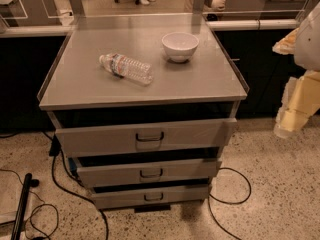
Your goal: Open top drawer
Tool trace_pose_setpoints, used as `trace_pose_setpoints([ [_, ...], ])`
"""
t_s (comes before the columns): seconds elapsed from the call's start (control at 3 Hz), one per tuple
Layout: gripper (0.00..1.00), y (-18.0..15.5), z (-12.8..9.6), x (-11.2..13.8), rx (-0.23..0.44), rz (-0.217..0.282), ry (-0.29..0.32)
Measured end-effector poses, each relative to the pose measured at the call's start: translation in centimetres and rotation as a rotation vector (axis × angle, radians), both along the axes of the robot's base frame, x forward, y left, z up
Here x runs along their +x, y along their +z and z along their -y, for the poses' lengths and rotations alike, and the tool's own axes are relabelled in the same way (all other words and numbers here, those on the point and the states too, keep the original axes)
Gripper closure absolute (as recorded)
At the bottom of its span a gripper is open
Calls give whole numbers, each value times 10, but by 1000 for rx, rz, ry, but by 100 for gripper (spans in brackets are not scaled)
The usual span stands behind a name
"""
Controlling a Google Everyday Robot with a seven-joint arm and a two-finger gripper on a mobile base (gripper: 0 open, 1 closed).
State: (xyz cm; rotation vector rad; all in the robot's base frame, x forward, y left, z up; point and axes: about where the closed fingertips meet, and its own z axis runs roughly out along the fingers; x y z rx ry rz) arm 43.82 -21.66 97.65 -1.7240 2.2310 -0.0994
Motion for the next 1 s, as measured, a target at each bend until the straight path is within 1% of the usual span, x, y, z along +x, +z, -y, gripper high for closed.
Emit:
trace_pose_setpoints([
  [0.33,0,0,0,0,0,0,0],
  [0.67,0,-12,-10,-2,27,15,26],
  [1.0,0,-36,-13,-5,133,60,72],
])
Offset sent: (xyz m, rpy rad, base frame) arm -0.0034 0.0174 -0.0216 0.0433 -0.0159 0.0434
